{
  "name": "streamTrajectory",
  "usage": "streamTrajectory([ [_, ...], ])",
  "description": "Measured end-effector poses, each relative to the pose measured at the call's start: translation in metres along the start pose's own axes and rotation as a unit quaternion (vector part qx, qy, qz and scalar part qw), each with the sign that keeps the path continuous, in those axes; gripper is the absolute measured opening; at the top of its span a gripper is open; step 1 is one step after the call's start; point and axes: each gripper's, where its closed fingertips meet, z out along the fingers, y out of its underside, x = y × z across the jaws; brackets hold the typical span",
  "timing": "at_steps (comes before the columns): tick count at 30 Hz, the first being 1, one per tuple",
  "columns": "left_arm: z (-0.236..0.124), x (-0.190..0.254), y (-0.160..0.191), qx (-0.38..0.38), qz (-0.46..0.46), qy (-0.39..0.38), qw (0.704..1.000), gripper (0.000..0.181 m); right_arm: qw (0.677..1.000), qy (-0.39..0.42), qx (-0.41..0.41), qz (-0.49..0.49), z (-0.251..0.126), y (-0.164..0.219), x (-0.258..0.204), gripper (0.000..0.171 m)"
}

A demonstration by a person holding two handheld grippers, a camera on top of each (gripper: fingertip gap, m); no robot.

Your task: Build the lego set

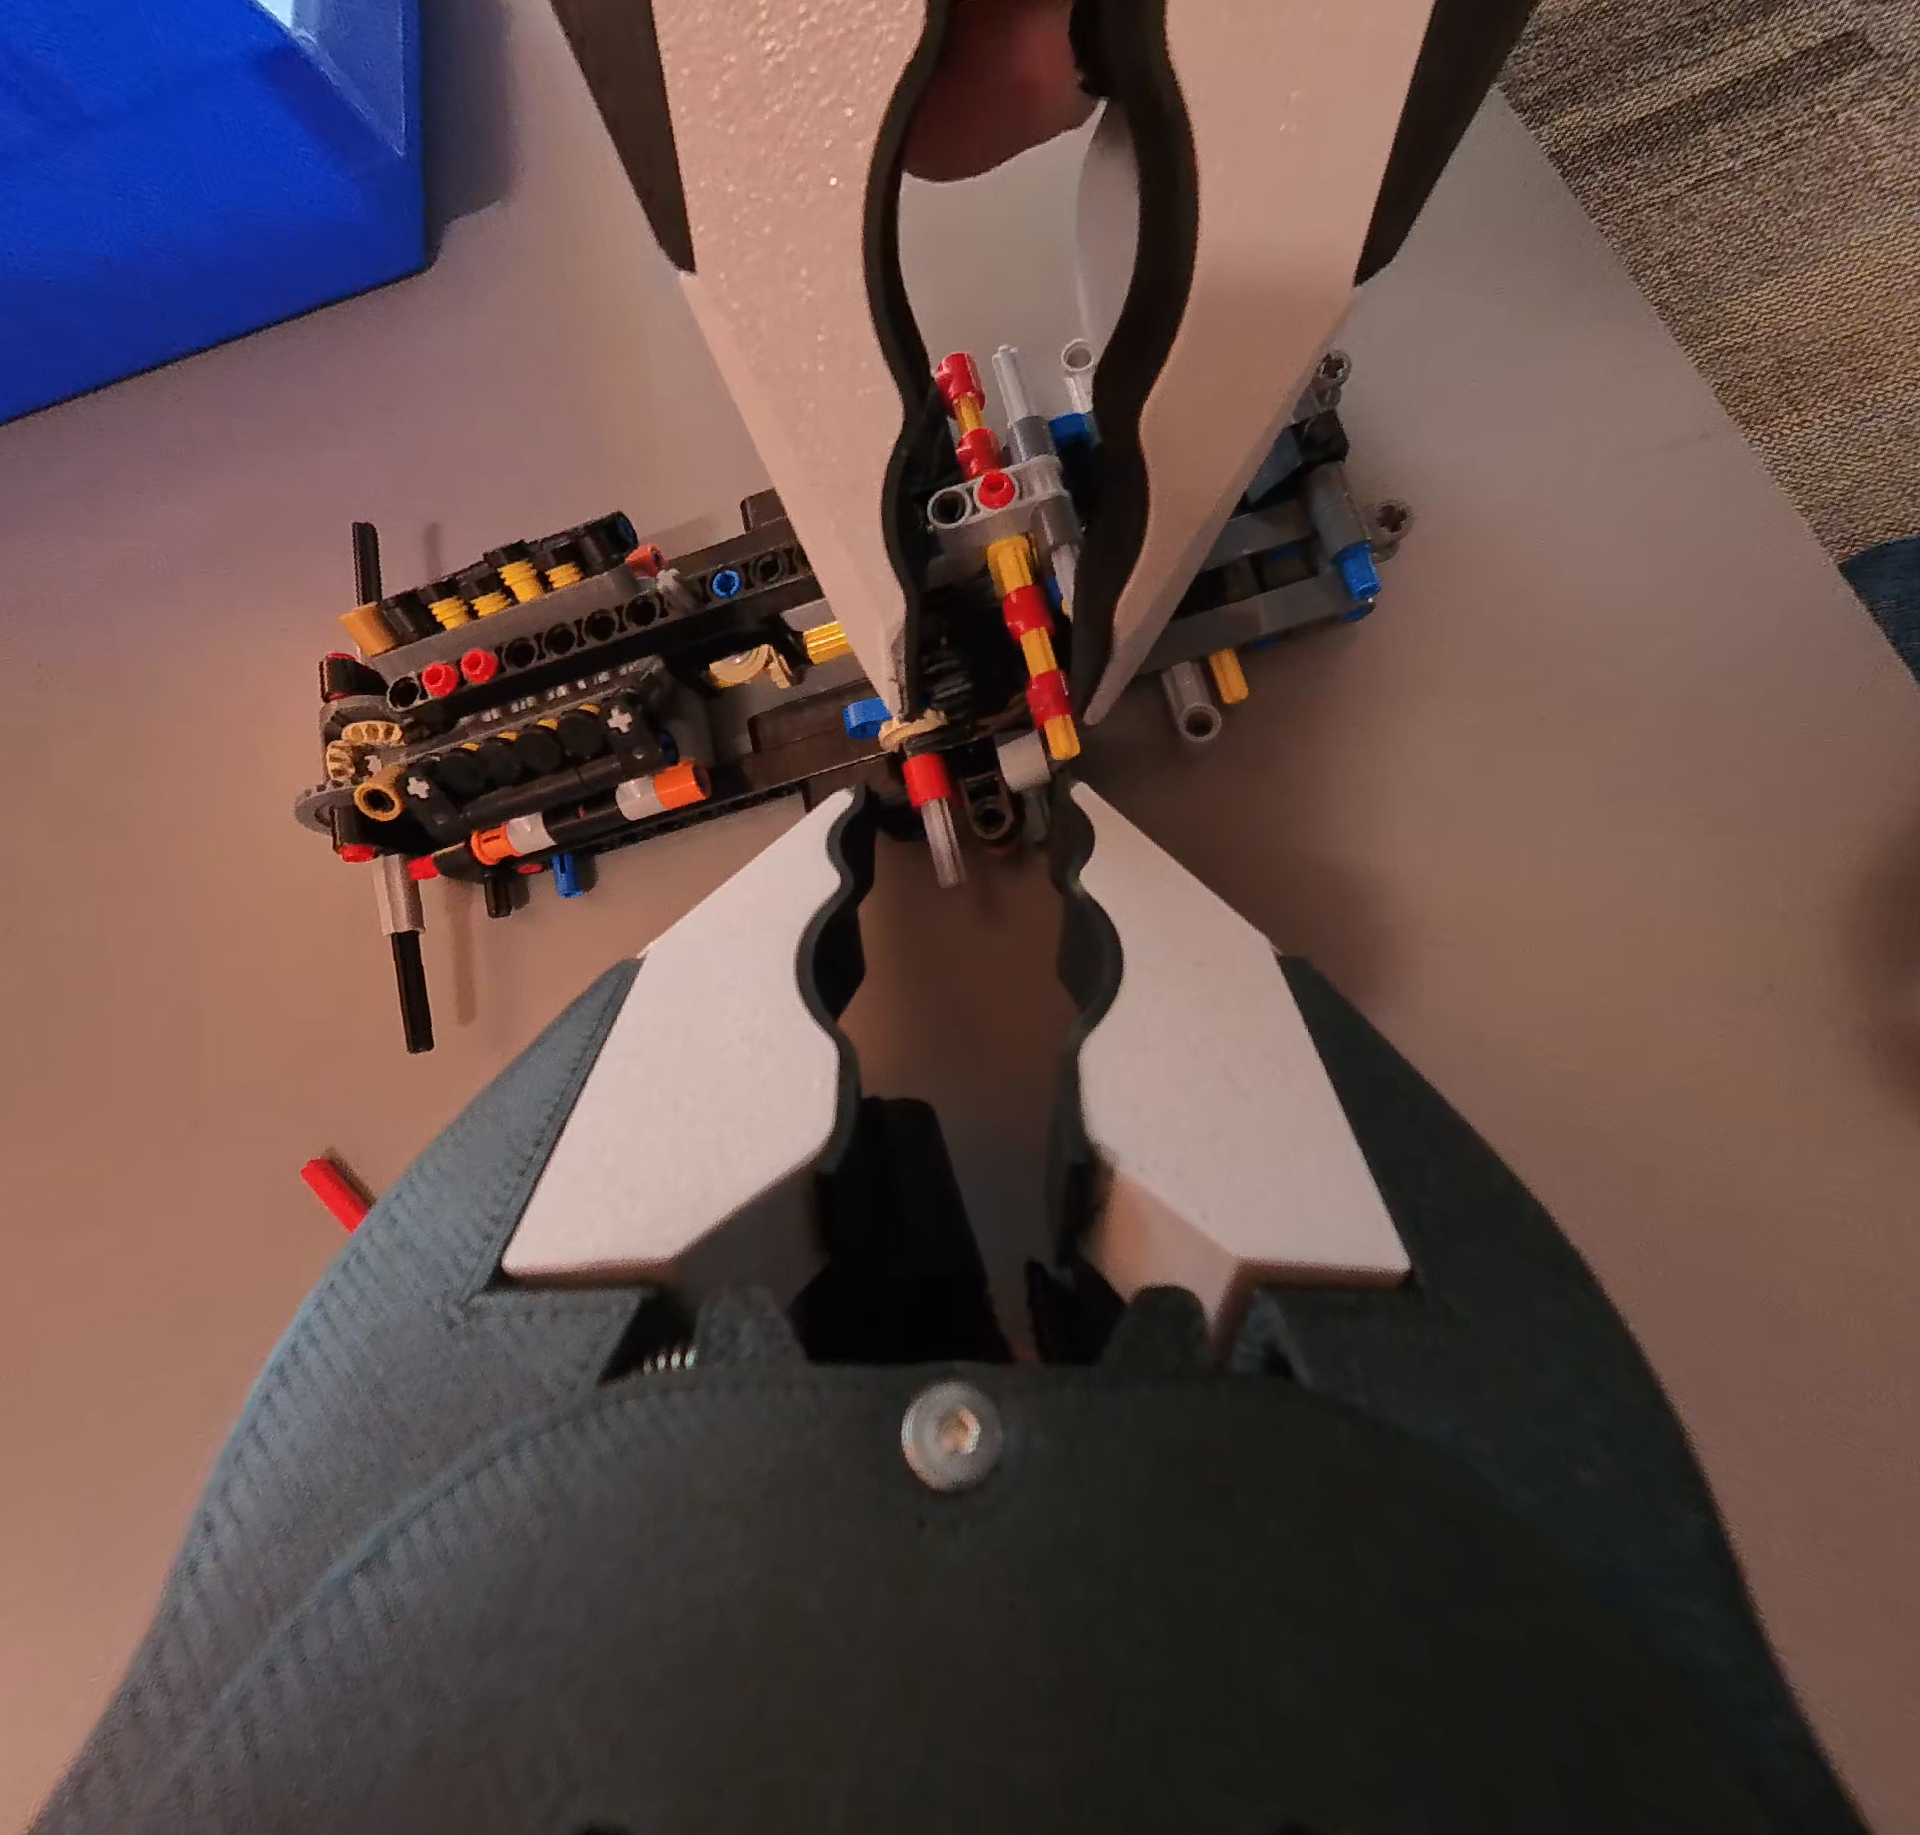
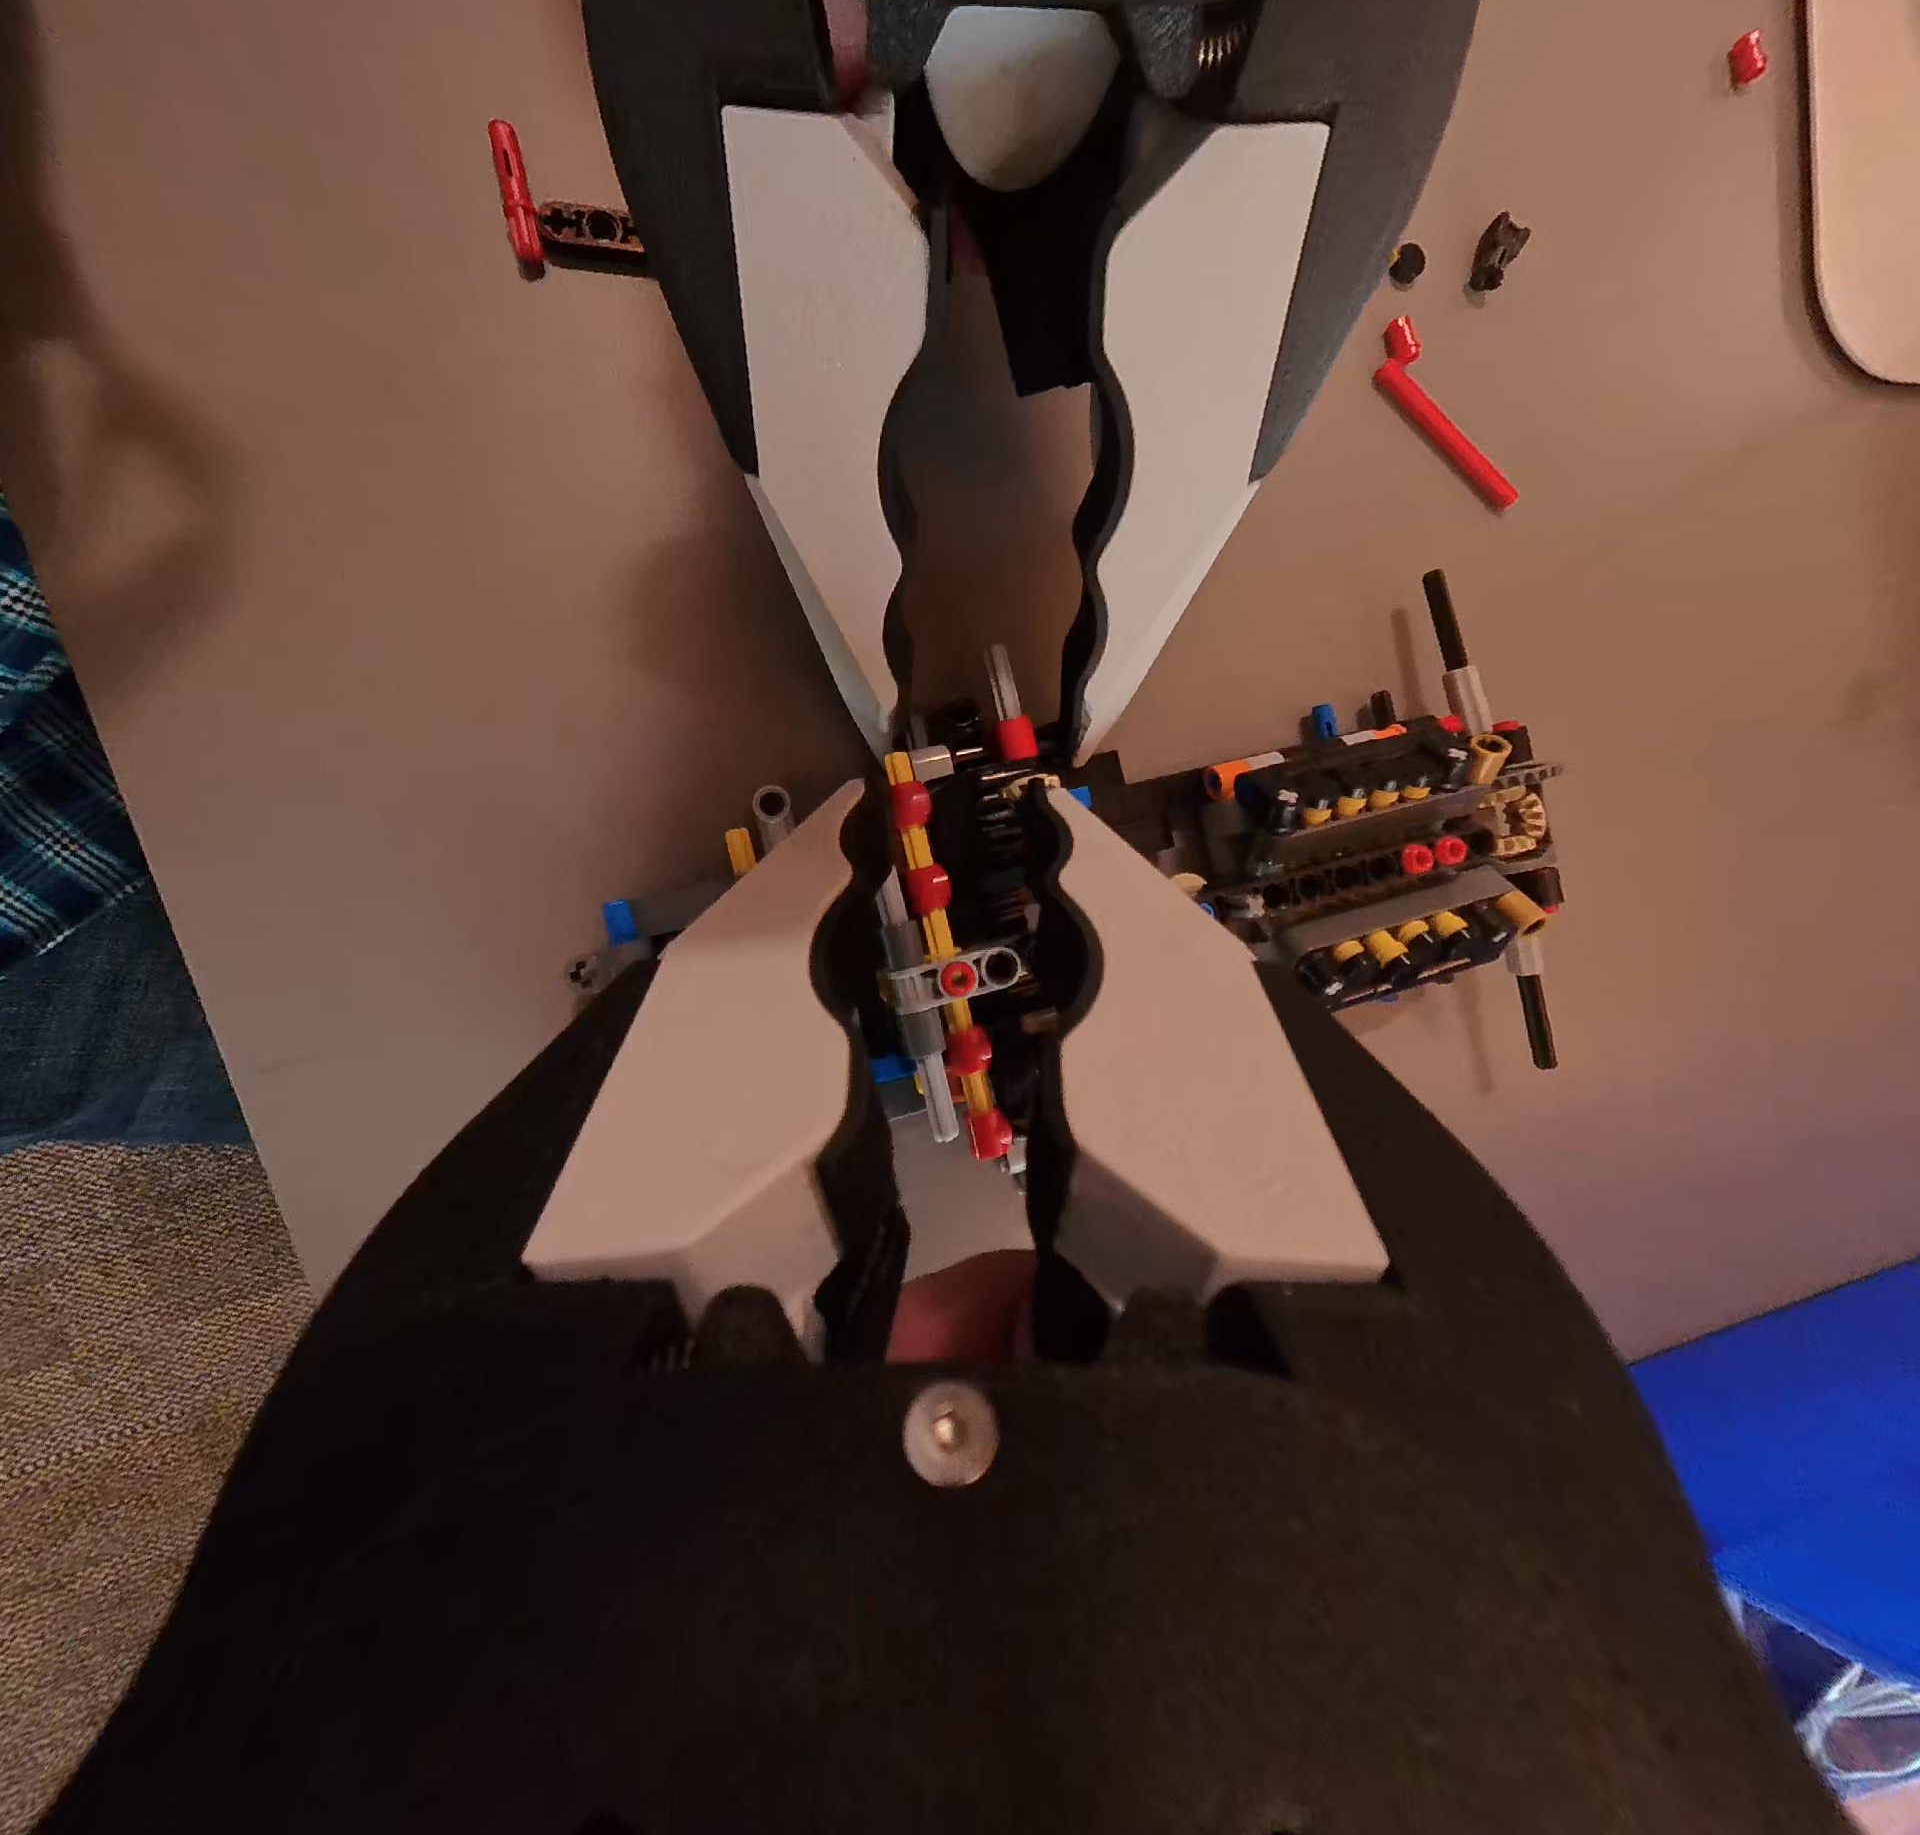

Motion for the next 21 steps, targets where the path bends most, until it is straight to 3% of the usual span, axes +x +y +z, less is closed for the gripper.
streamTrajectory([
  [15, 0.0005, -0.0024, 0.0003, 0.001, 0.003, -0.005, 1.000, 0.032, 1.000, 0.012, 0.004, 0.003, -0.0006, -0.0022, -0.0004, 0.014],
  [17, 0.0005, -0.0017, 0.0000, 0.002, 0.002, -0.001, 1.000, 0.032, 1.000, 0.029, 0.007, 0.007, -0.0020, -0.0029, 0.0047, 0.032],
  [21, 0.0010, -0.0016, -0.0005, 0.001, 0.003, -0.001, 1.000, 0.032, 1.000, 0.021, 0.001, 0.007, -0.0017, -0.0031, 0.0062, 0.039],
])
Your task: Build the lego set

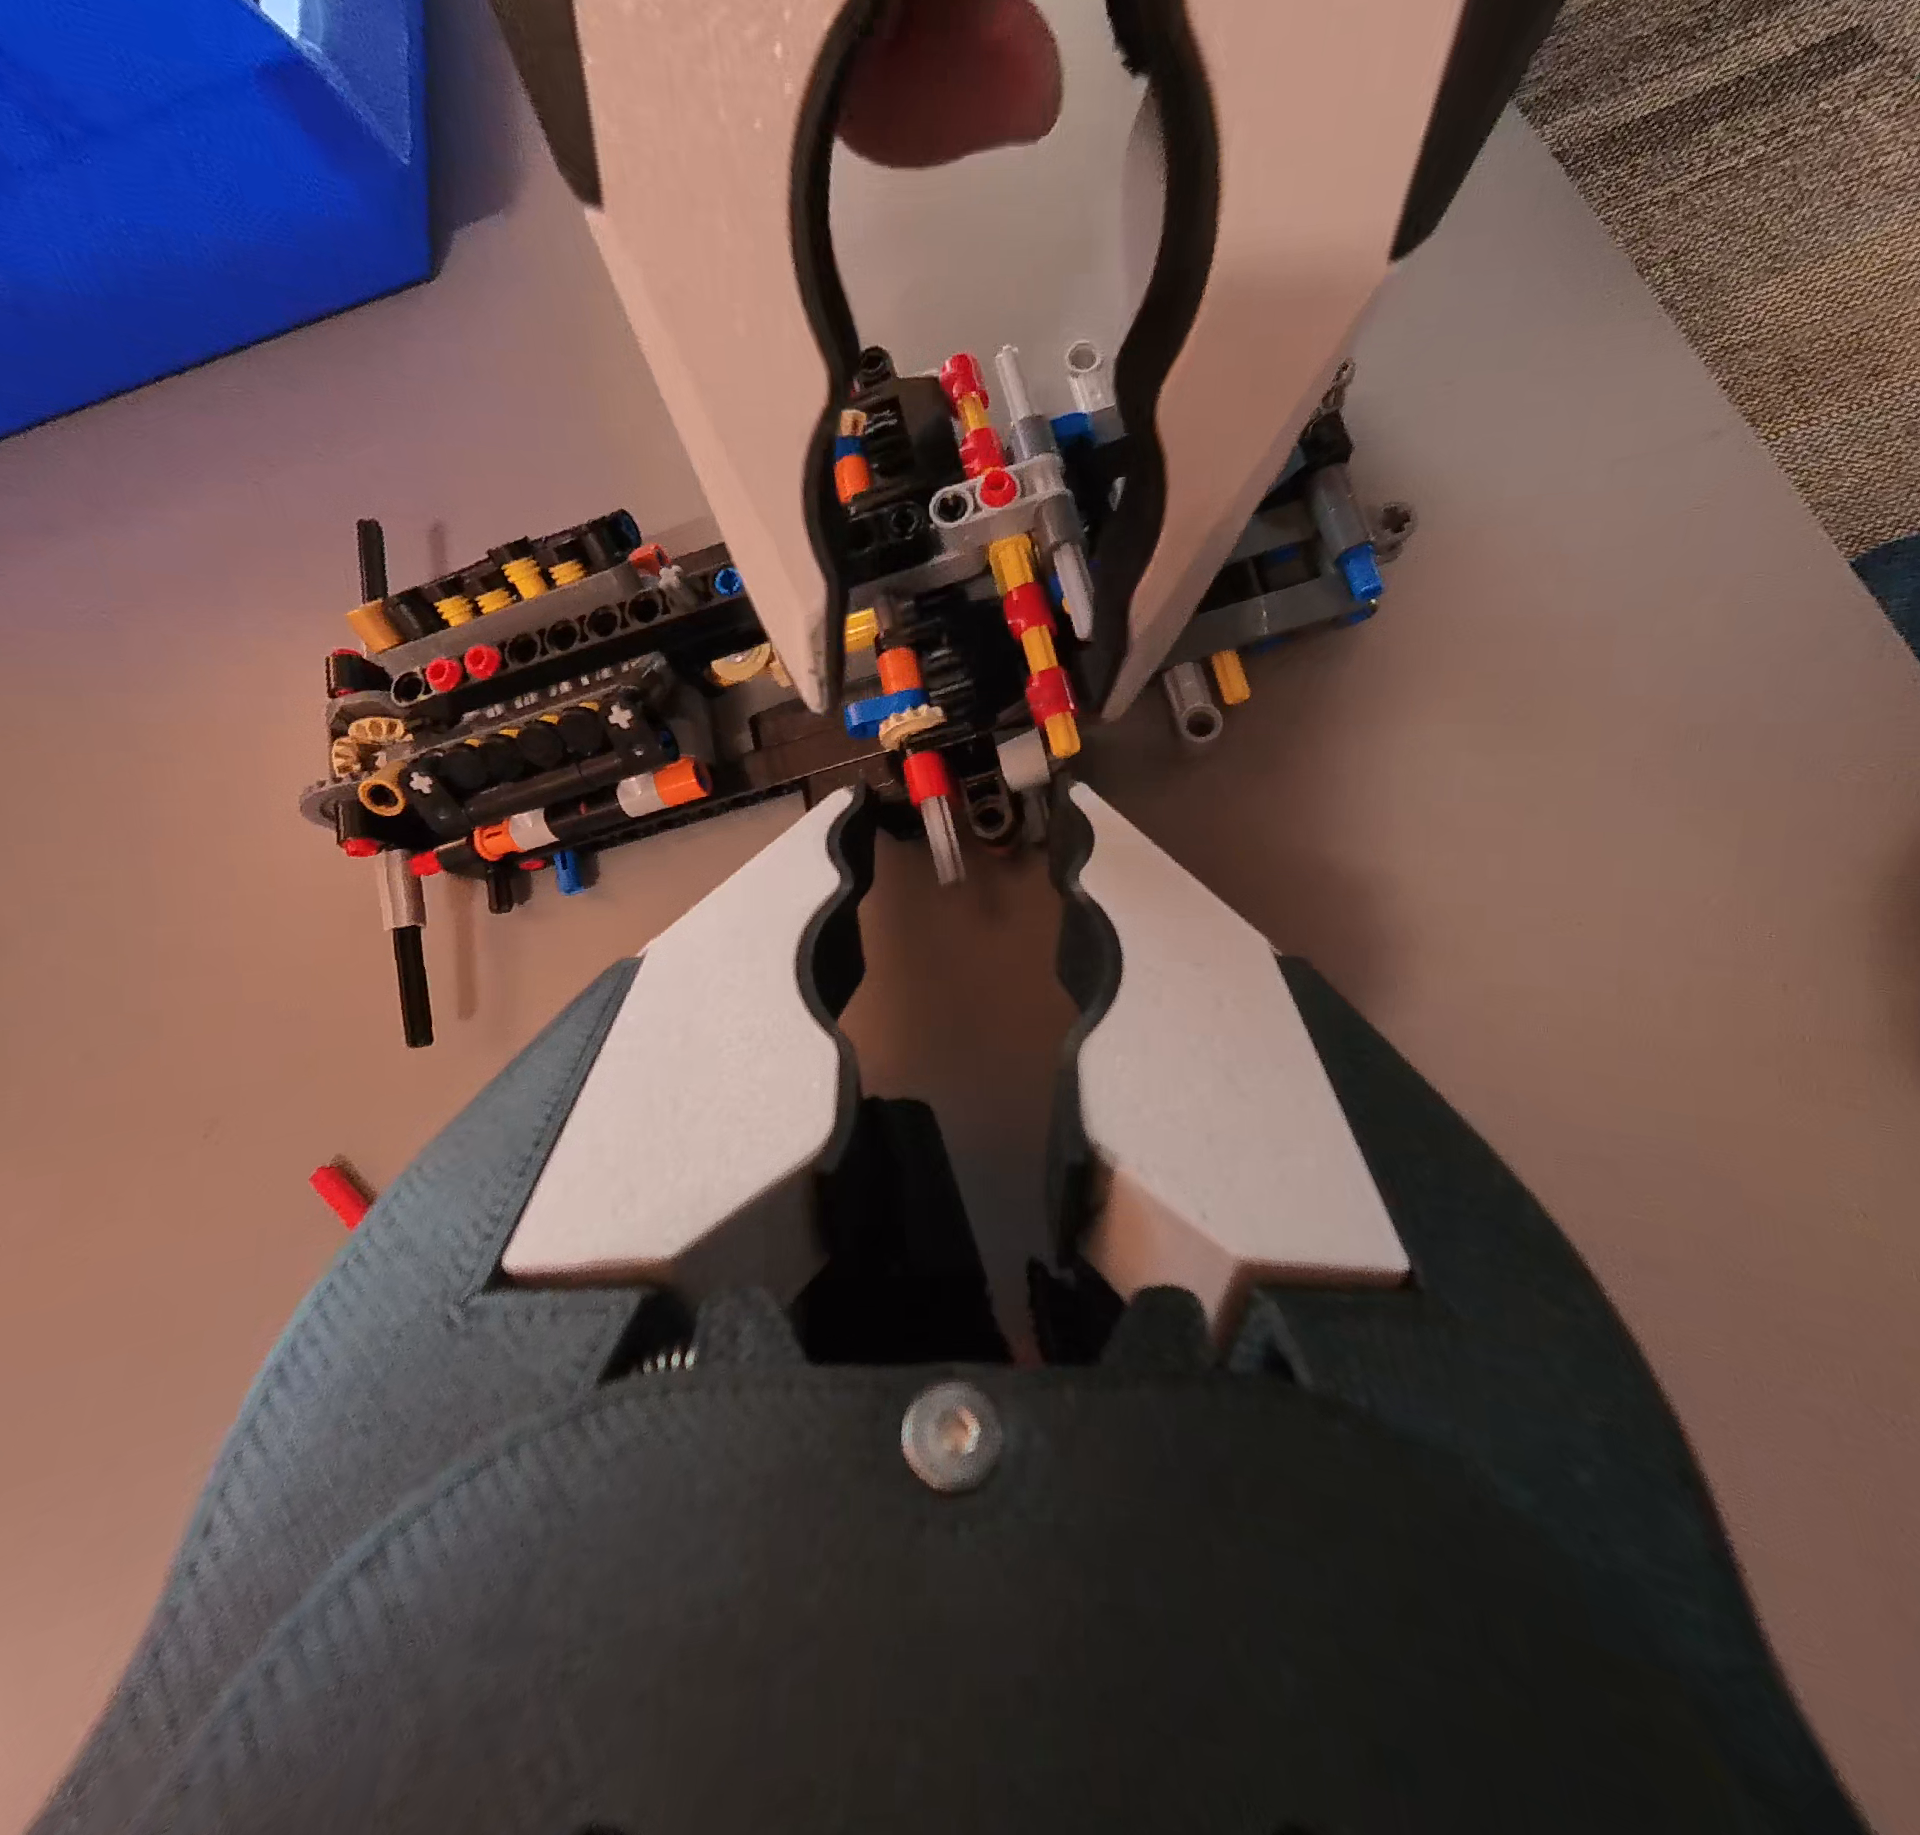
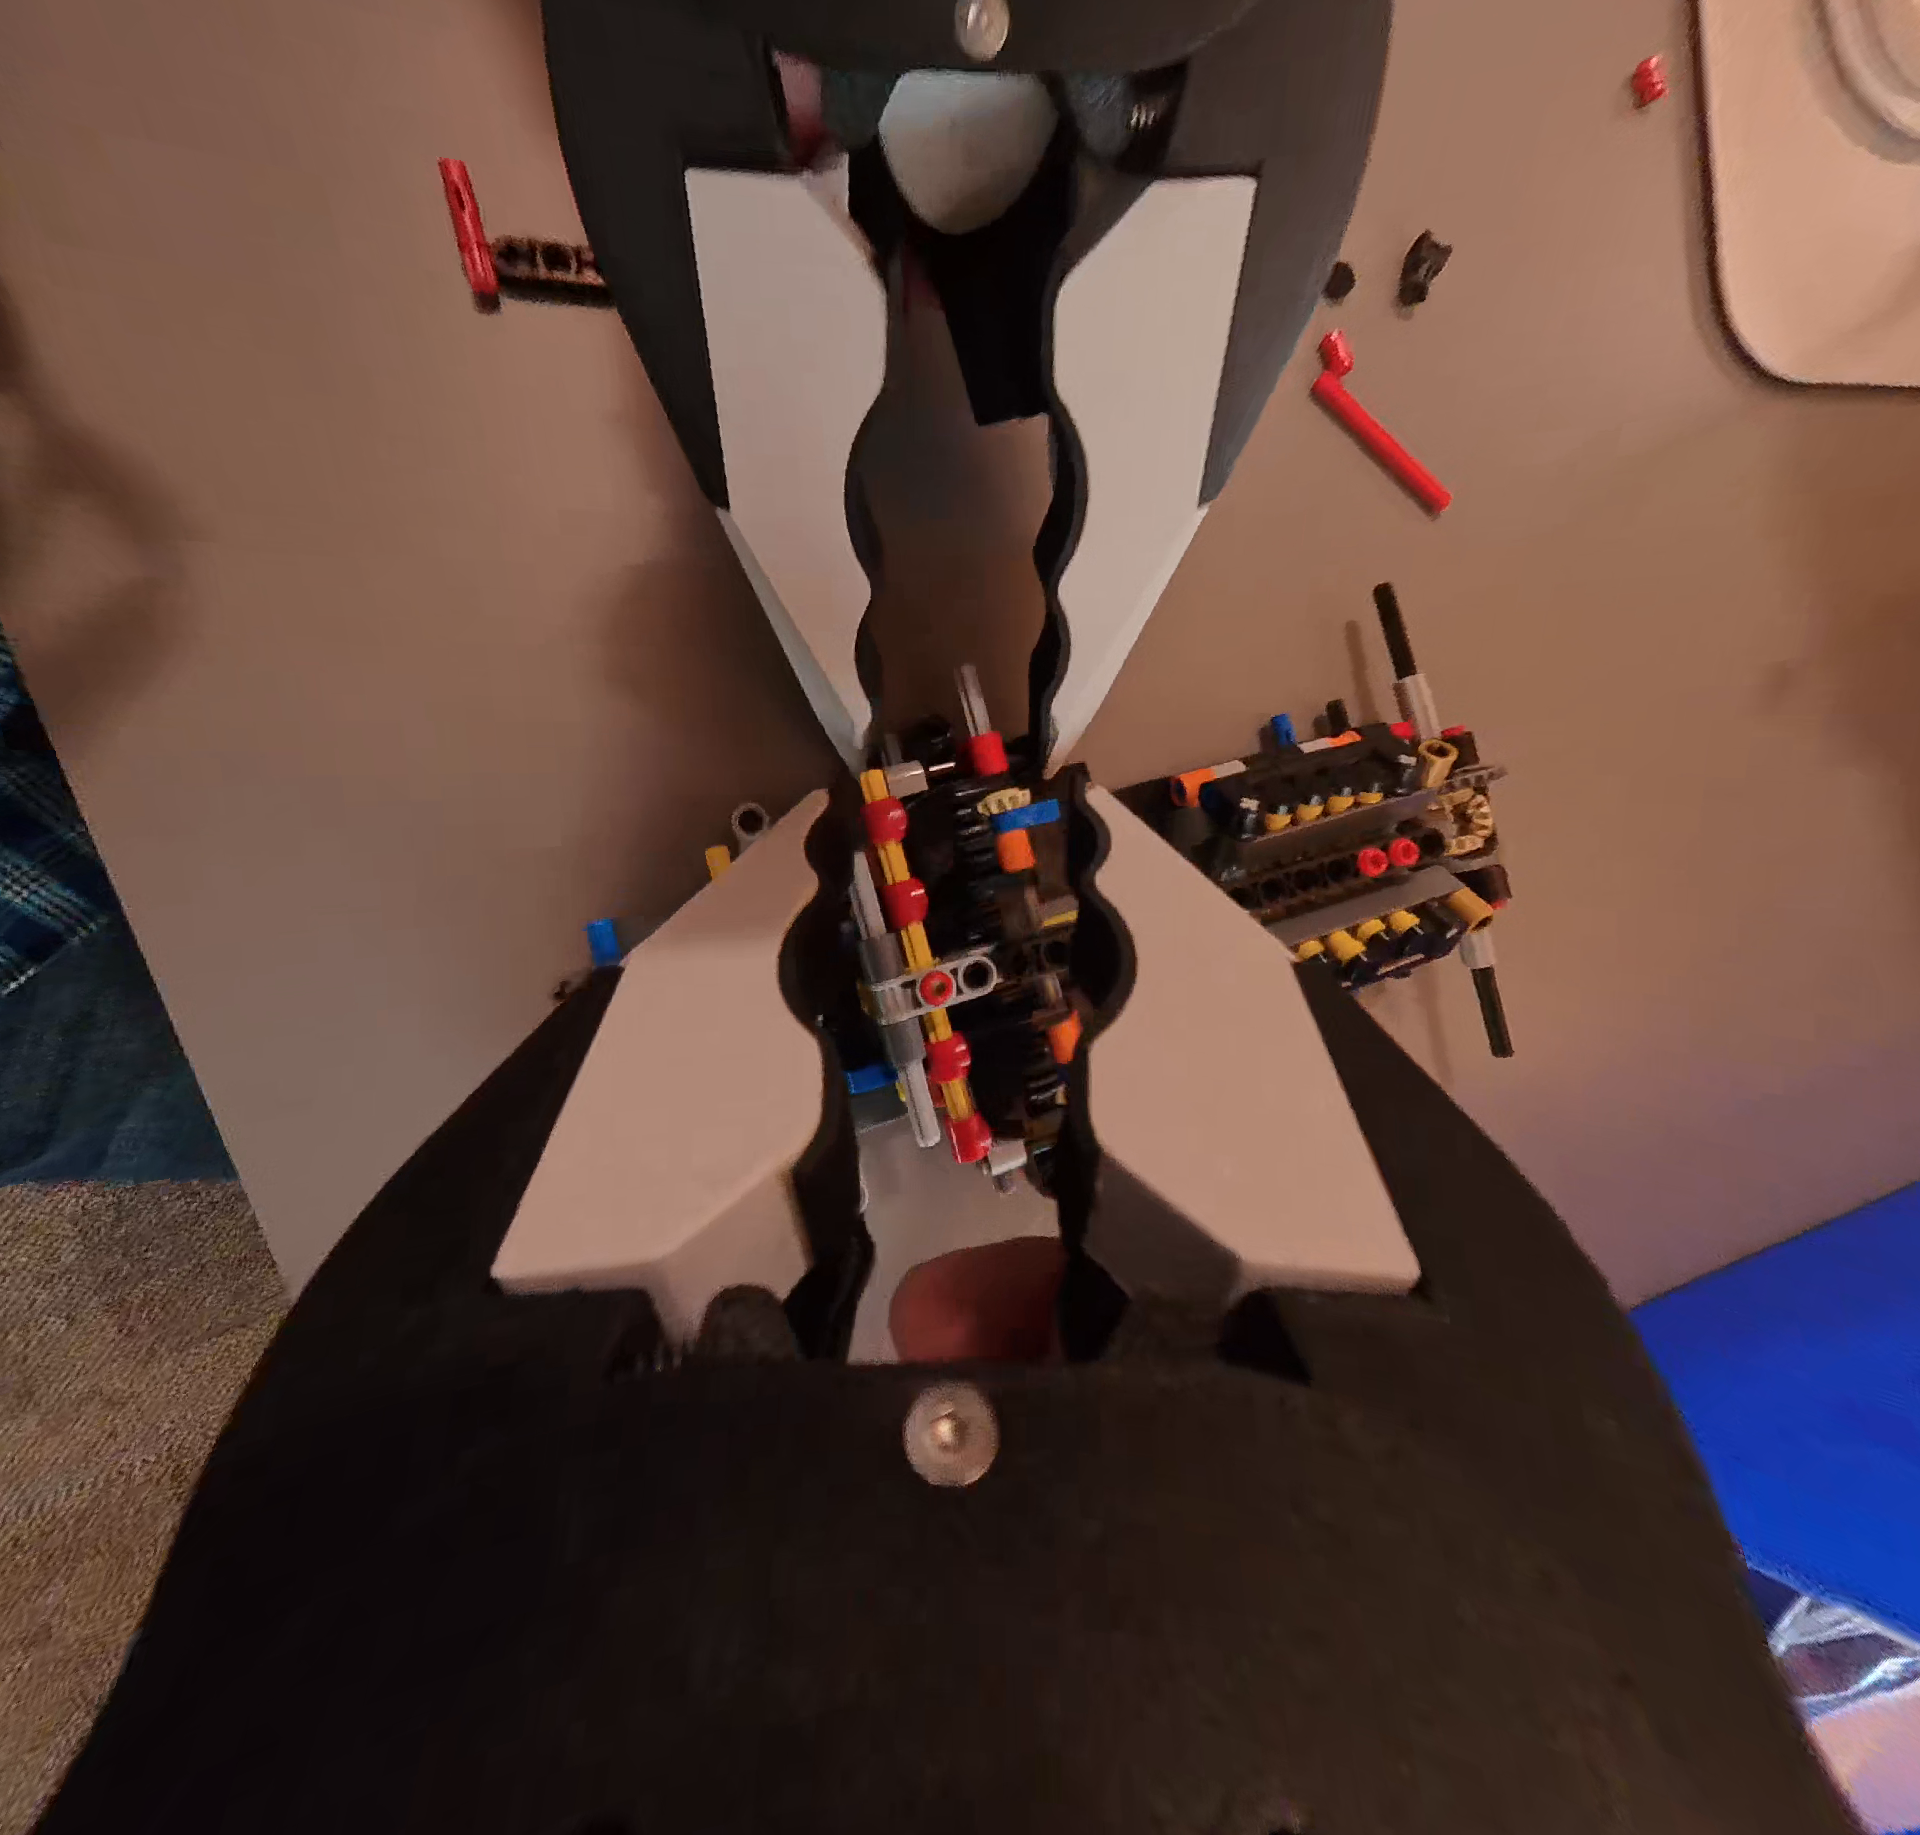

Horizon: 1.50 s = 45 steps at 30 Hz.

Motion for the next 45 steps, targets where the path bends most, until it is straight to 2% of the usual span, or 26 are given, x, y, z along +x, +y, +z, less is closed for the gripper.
streamTrajectory([
  [3, 0.000, 0.000, 0.000, 0.000, 0.001, 0.001, 1.000, 0.032, 1.000, -0.016, 0.000, -0.006, 0.004, 0.001, -0.003, 0.028],
  [8, 0.000, -0.001, 0.000, -0.001, 0.000, -0.002, 1.000, 0.032, 1.000, -0.026, 0.009, -0.006, 0.005, 0.000, -0.006, 0.024],
  [9, 0.001, -0.001, 0.000, 0.000, 0.003, -0.001, 1.000, 0.033, 0.999, -0.034, 0.016, -0.007, 0.007, -0.002, -0.010, 0.000],
  [13, 0.001, 0.001, -0.001, 0.000, 0.008, -0.003, 1.000, 0.033, 1.000, -0.021, 0.018, -0.005, 0.011, -0.002, -0.007, 0.000],
  [17, 0.000, -0.003, 0.001, 0.000, 0.003, 0.000, 1.000, 0.032, 0.999, -0.018, 0.026, 0.010, -0.001, -0.005, -0.003, 0.036],
  [21, 0.000, -0.002, 0.000, 0.000, 0.009, 0.000, 1.000, 0.033, 0.999, -0.027, -0.008, 0.018, 0.007, 0.008, 0.000, 0.047],
  [34, 0.000, -0.001, 0.000, 0.003, 0.015, 0.008, 1.000, 0.033, 0.973, -0.198, 0.020, 0.115, 0.007, 0.006, -0.002, 0.045],
  [38, 0.001, 0.001, -0.001, 0.004, 0.017, 0.011, 1.000, 0.032, 0.969, -0.221, 0.009, 0.111, 0.008, 0.007, -0.002, 0.037],
  [45, 0.001, 0.001, -0.001, 0.004, 0.019, 0.012, 1.000, 0.033, 0.967, -0.228, 0.017, 0.111, 0.008, 0.007, -0.002, 0.036],
])
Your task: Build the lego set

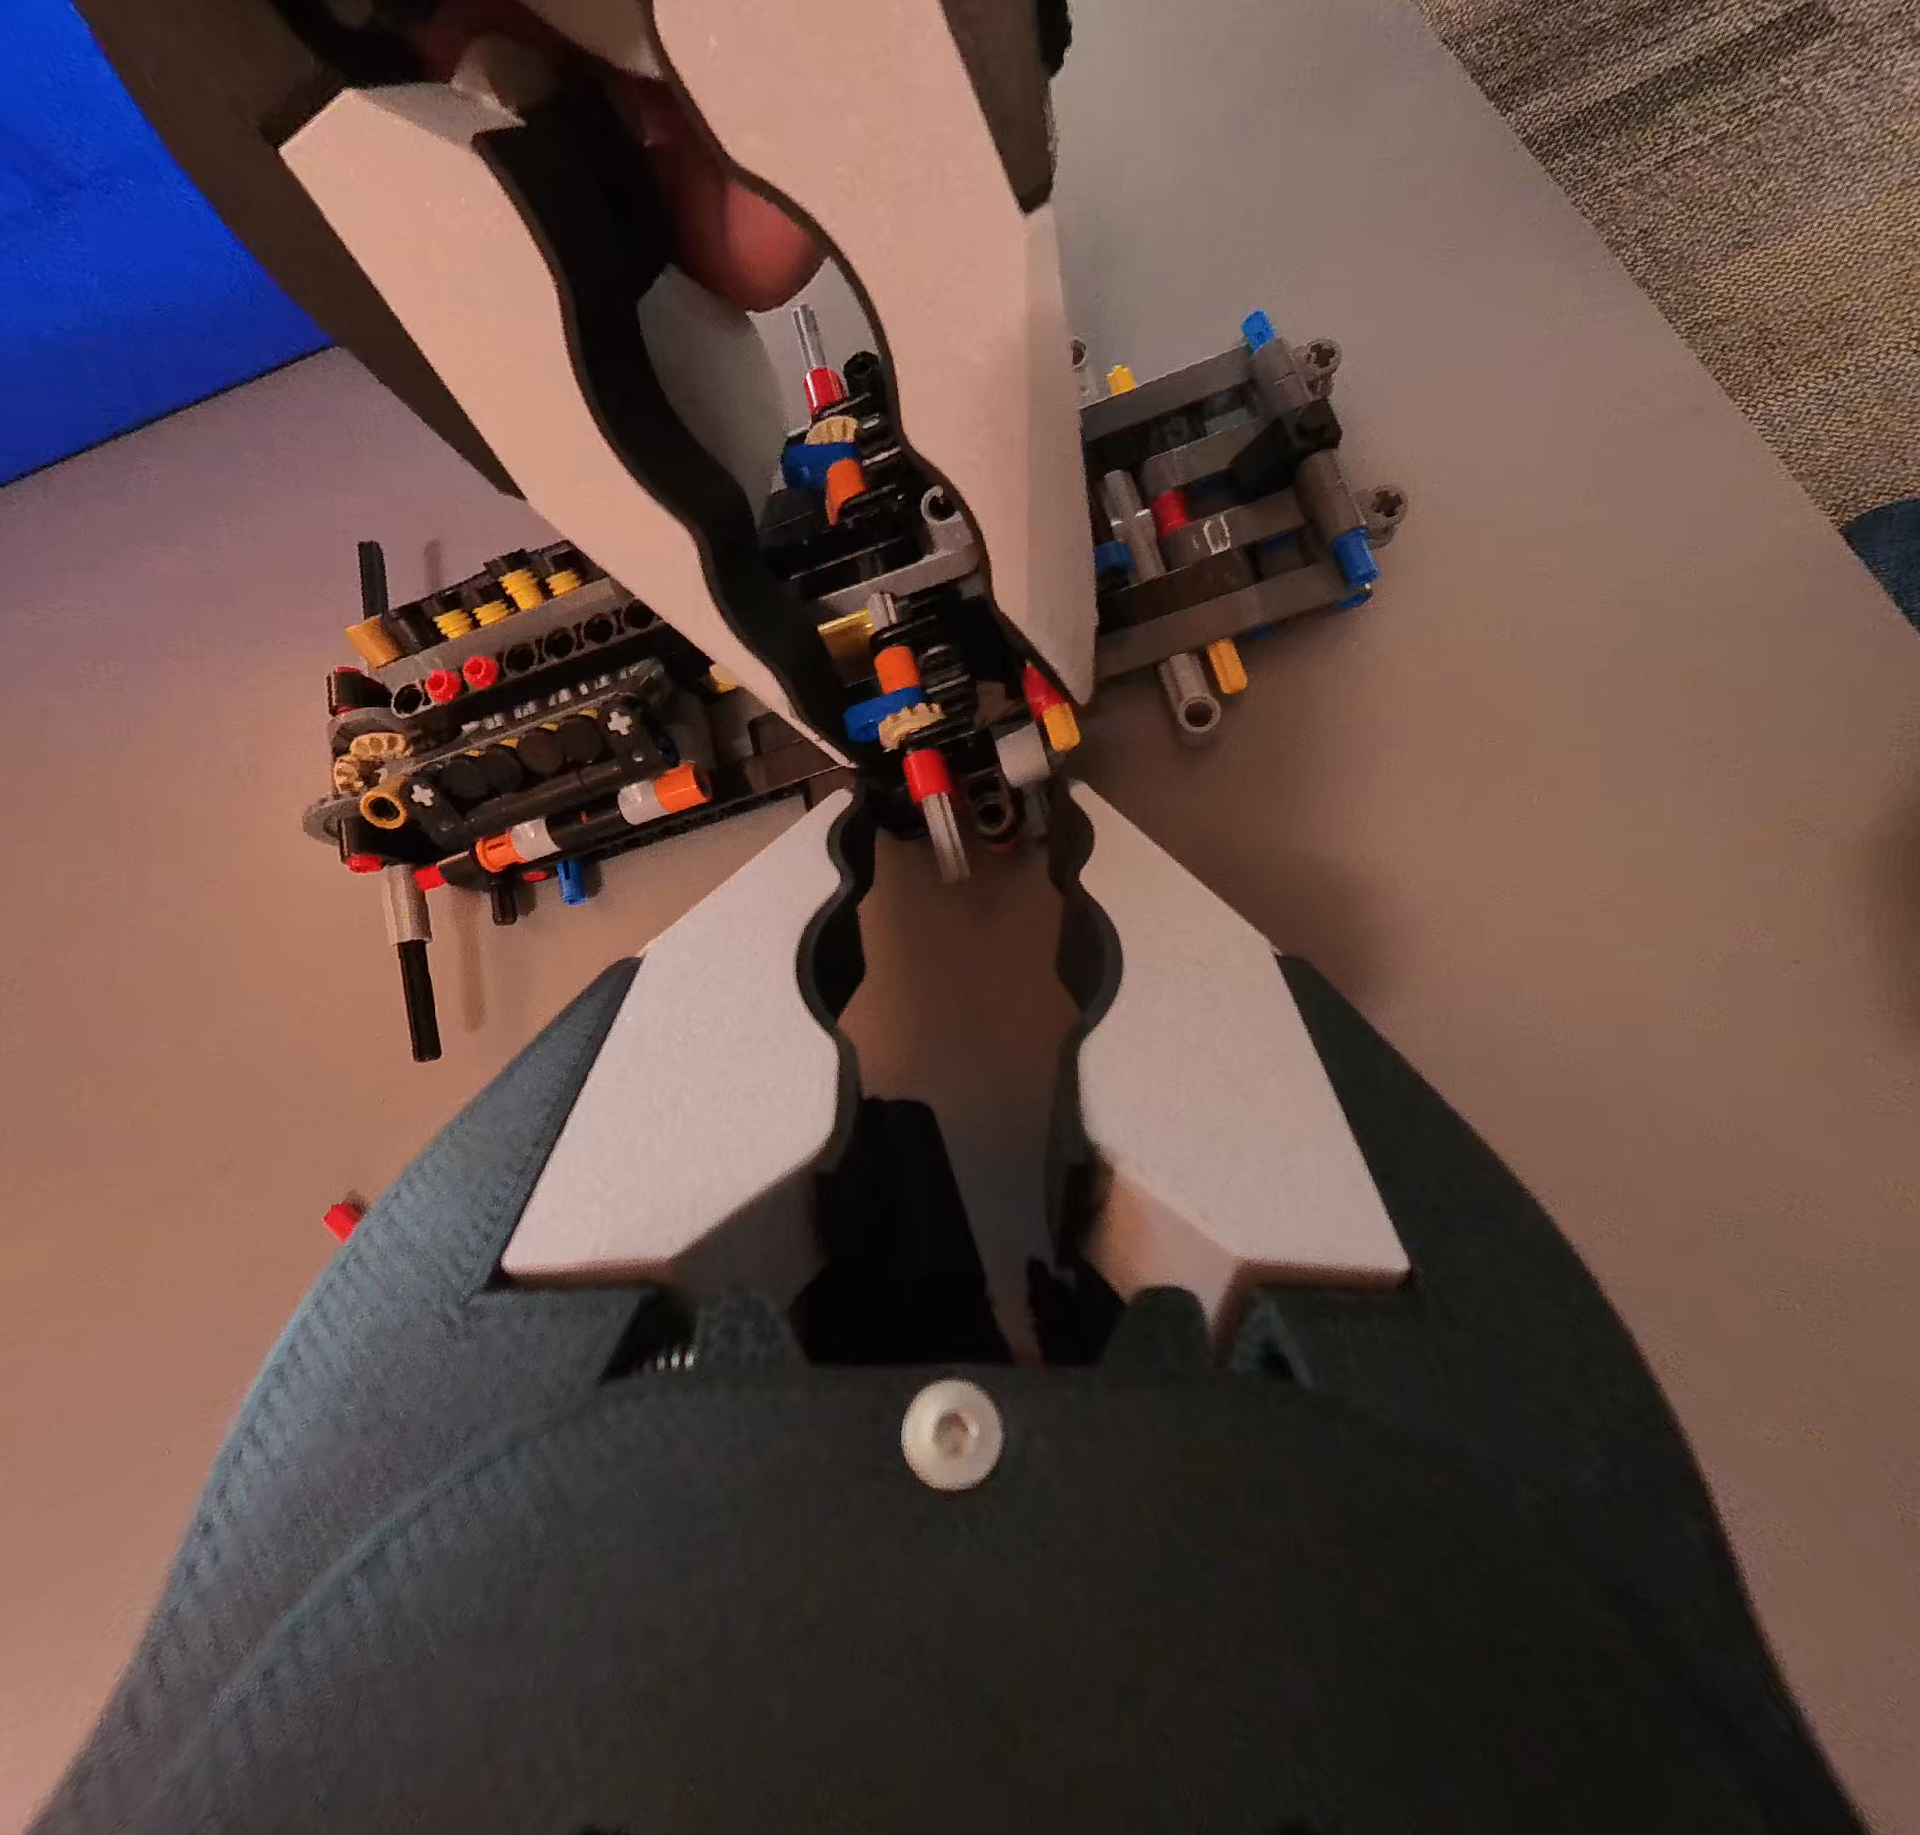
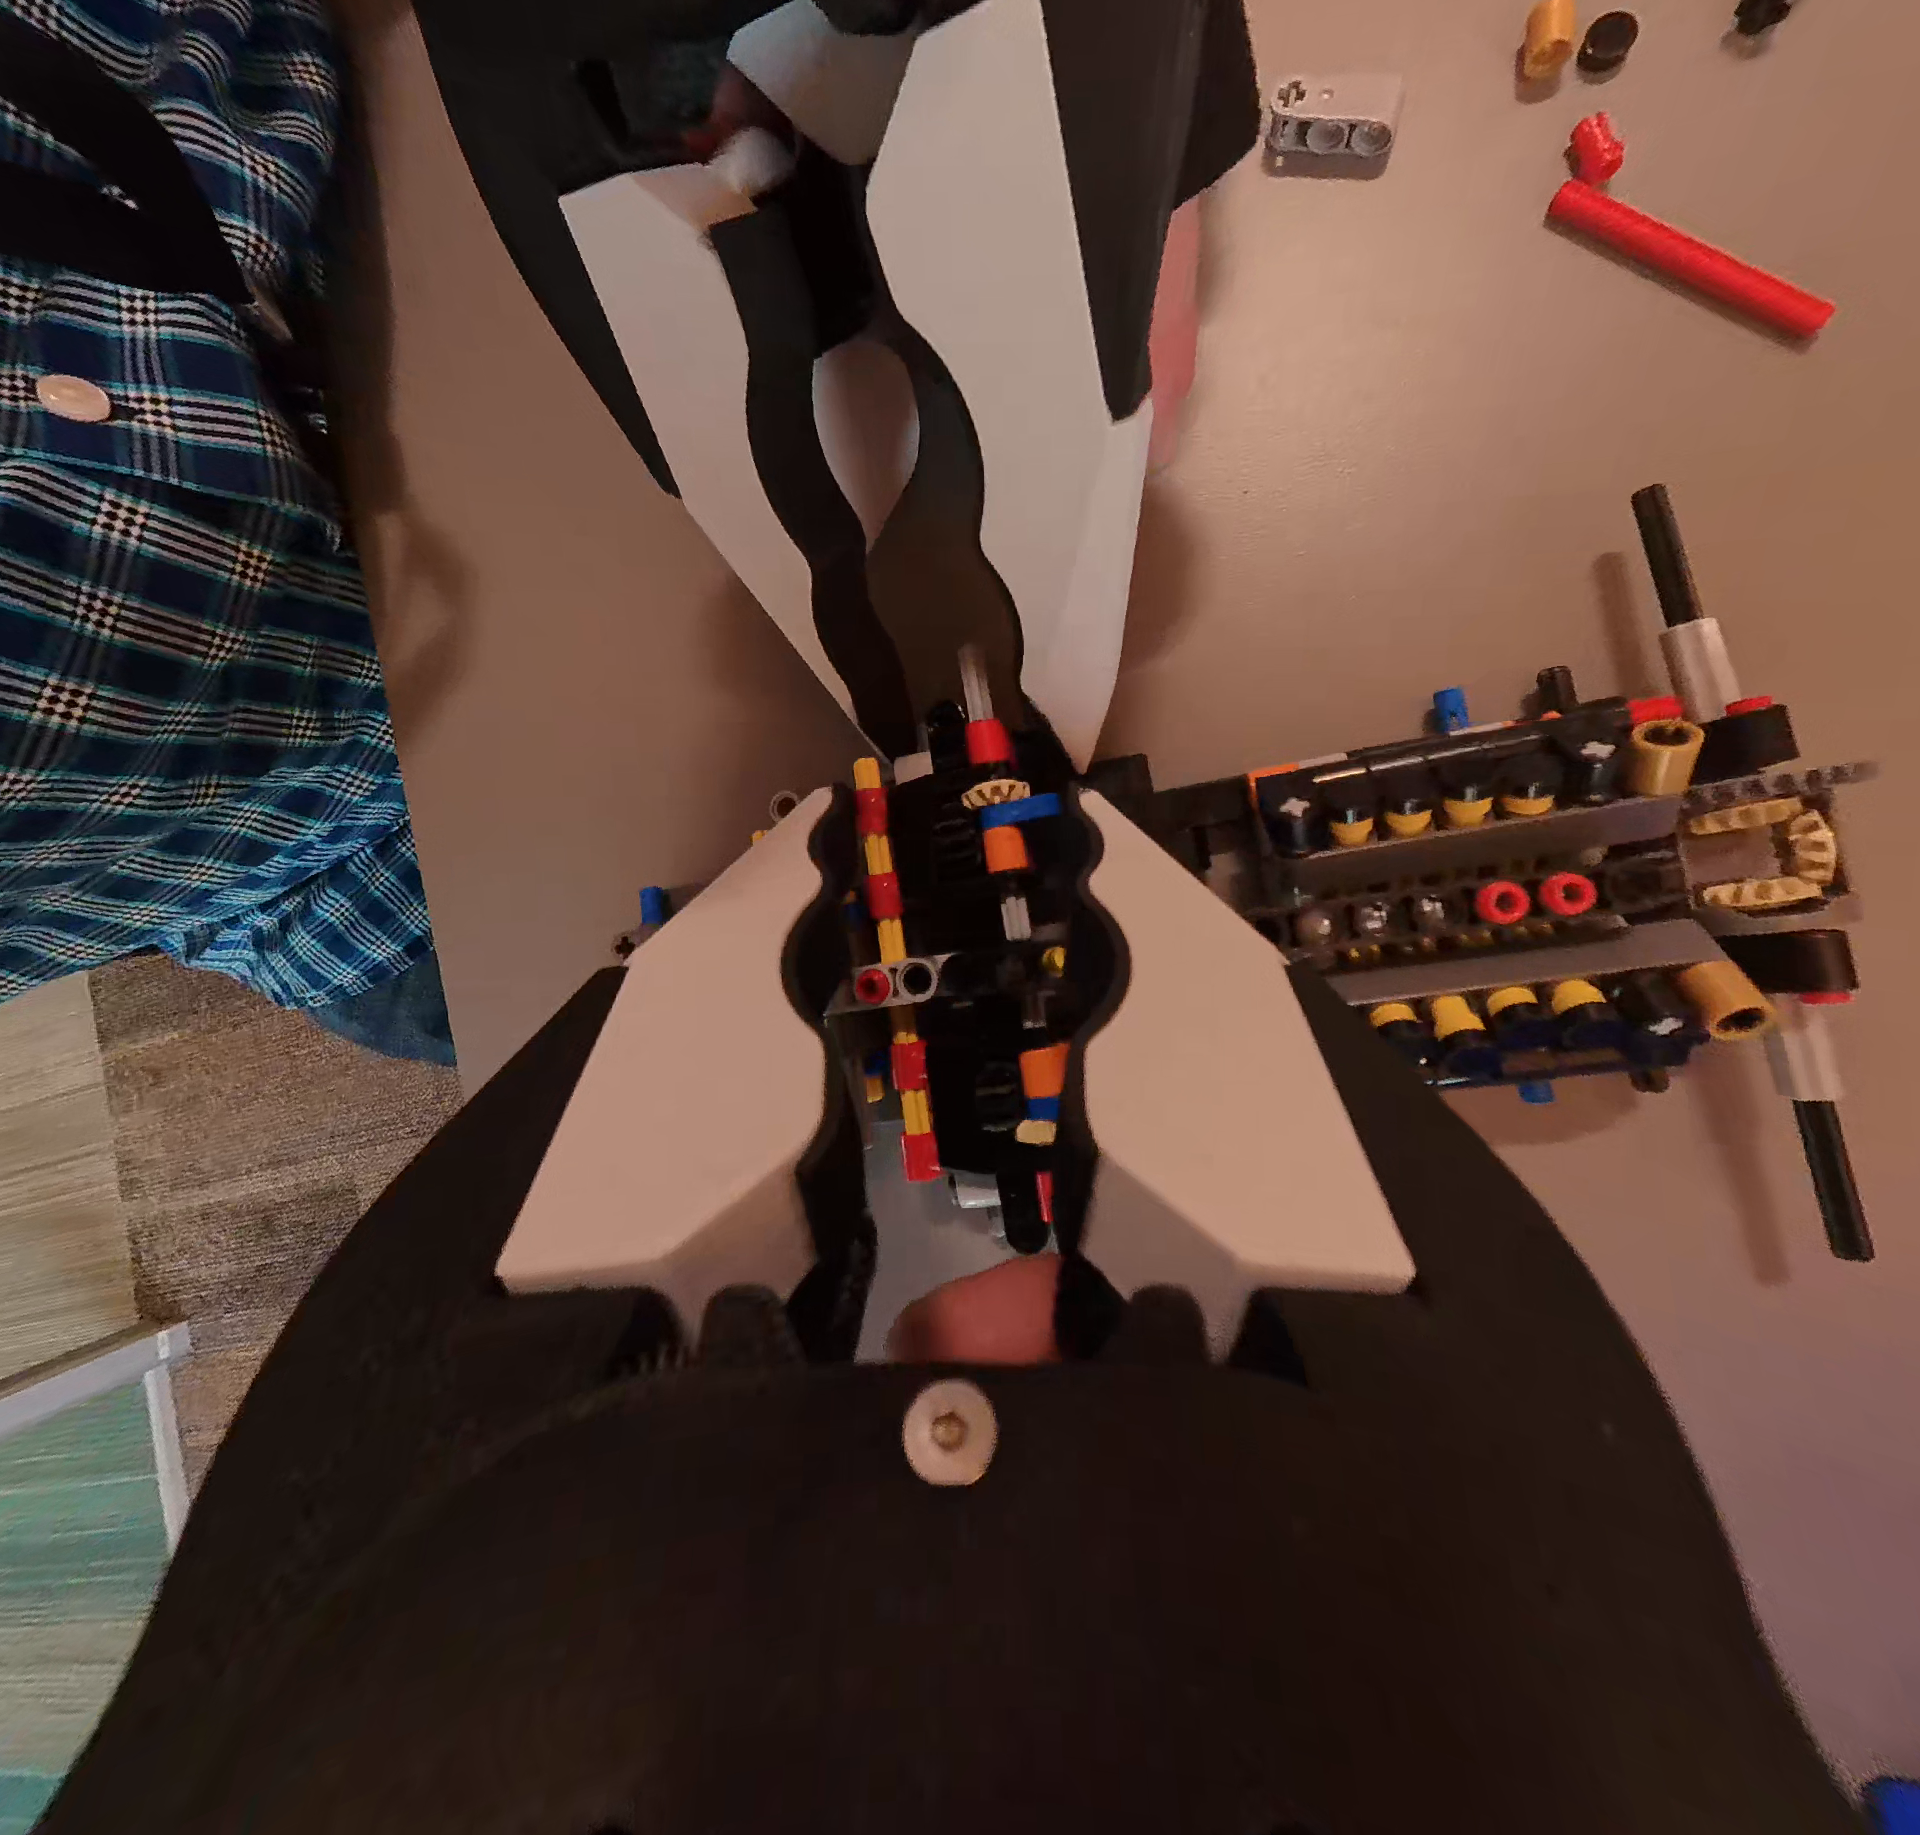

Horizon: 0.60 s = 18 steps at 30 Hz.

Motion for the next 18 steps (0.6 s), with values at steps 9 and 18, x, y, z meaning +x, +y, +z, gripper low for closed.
streamTrajectory([
  [9, 0.000, 0.001, -0.001, 0.001, -0.001, 0.002, 1.000, 0.032, 0.998, 0.053, 0.023, -0.023, -0.003, -0.004, 0.004, 0.034],
  [18, 0.001, 0.001, -0.001, 0.001, 0.001, 0.005, 1.000, 0.033, 0.997, 0.064, 0.030, -0.018, -0.012, -0.003, 0.002, 0.006],
])
